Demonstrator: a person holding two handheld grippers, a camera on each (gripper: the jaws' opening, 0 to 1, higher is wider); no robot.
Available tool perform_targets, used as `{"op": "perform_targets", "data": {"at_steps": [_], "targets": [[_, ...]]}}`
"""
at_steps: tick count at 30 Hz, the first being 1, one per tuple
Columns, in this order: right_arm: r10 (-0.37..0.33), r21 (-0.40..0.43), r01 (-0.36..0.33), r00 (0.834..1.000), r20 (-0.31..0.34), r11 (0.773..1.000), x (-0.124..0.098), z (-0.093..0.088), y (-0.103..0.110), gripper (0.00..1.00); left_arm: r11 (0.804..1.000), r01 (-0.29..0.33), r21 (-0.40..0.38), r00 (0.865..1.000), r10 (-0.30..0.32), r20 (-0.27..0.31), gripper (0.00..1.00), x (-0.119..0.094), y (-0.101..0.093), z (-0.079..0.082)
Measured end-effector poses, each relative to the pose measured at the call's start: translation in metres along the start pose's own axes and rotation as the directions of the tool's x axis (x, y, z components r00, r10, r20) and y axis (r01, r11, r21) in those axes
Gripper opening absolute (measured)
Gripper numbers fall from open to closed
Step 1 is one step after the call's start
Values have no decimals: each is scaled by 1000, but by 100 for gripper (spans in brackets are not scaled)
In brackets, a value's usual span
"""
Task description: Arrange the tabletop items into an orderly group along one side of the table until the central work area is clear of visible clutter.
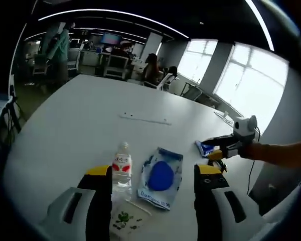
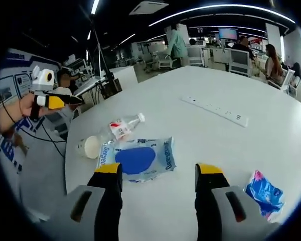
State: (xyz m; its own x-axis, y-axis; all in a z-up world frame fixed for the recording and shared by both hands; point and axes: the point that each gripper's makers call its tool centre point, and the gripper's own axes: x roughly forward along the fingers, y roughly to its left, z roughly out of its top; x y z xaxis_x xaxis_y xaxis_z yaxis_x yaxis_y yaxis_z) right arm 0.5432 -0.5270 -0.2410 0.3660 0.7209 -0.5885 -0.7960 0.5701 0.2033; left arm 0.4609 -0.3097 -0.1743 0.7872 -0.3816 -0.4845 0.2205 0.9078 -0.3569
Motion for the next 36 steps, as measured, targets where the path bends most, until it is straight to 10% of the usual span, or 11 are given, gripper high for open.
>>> {"op": "perform_targets", "data": {"at_steps": [36], "targets": [[65, 24, -62, 985, -160, 998, 79, -26, -26, 39, 995, -62, -80, 998, 61, -13, 65, -18, 33, -29]]}}
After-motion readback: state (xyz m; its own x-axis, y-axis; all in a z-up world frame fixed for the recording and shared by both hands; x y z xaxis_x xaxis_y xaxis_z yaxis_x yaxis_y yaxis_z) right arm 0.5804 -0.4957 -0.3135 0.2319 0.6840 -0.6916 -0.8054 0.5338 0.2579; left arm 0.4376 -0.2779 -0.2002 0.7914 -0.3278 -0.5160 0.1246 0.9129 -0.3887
